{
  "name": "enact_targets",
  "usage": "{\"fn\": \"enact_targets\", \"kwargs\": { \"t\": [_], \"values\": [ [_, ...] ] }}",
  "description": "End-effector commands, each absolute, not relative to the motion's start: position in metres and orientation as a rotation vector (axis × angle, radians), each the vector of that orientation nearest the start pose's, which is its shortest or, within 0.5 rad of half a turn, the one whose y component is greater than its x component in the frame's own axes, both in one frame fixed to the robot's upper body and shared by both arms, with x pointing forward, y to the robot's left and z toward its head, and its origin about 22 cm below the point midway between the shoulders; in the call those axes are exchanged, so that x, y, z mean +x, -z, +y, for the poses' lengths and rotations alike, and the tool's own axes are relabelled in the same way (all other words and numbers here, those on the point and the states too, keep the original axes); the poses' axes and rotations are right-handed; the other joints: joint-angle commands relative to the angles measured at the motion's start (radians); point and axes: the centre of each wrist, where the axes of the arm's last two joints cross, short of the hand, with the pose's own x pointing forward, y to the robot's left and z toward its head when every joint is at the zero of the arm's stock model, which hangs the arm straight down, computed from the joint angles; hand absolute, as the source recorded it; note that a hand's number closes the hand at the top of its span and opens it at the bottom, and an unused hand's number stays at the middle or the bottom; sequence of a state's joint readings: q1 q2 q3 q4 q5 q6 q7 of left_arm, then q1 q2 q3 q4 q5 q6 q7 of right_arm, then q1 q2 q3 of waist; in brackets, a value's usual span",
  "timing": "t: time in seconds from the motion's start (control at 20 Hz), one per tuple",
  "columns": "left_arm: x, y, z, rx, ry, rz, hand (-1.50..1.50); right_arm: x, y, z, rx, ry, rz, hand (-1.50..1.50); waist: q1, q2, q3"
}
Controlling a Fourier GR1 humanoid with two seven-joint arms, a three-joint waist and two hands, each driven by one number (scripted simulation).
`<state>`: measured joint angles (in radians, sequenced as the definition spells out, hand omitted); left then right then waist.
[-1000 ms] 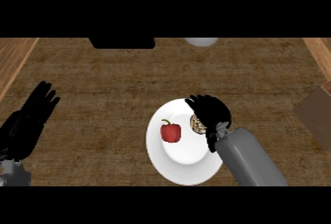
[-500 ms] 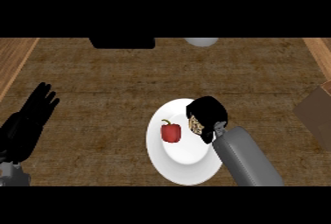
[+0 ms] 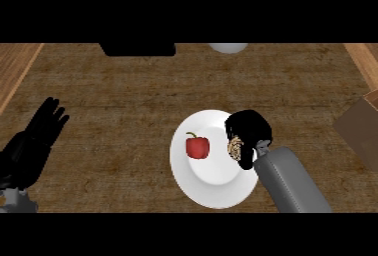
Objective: Pick the cupcake from the plate and place it in the cardboard box
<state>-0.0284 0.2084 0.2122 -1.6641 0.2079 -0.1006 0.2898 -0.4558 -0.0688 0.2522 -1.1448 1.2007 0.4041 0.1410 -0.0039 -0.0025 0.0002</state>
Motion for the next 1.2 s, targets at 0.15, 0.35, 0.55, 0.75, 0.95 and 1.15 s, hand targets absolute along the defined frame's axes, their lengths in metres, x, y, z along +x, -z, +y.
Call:
{"fn": "enact_targets", "kwargs": {
  "t": [0.15, 0.35, 0.55, 0.75, 0.95, 1.15],
  "values": [
    [0.251, -0.057, 0.328, 0.073, -0.060, -1.448, 0.00, 0.325, -0.017, -0.216, -0.764, -1.193, -0.909, 1.50, -0.011, 0.001, -0.001],
    [0.241, -0.056, 0.331, 0.074, -0.048, -1.443, 0.00, 0.301, -0.044, -0.226, -0.877, -1.157, -0.923, 1.50, -0.007, -0.002, -0.001],
    [0.238, -0.040, 0.324, 0.067, -0.050, -1.429, 0.00, 0.285, -0.073, -0.223, -0.965, -1.115, -1.043, 1.50, -0.008, -0.002, -0.001],
    [0.242, -0.049, 0.327, 0.077, -0.044, -1.438, 0.00, 0.274, -0.120, -0.209, -1.005, -1.081, -1.179, 1.50, -0.006, -0.003, -0.001],
    [0.235, -0.049, 0.336, 0.063, -0.063, -1.443, 0.00, 0.249, -0.164, -0.206, -1.163, -0.973, -1.293, 1.50, -0.008, -0.005, -0.001],
    [0.240, -0.062, 0.328, 0.052, -0.059, -1.439, 0.00, 0.237, -0.199, -0.206, -1.266, -0.782, -1.356, 1.50, -0.004, -0.004, -0.001]
  ]
}}
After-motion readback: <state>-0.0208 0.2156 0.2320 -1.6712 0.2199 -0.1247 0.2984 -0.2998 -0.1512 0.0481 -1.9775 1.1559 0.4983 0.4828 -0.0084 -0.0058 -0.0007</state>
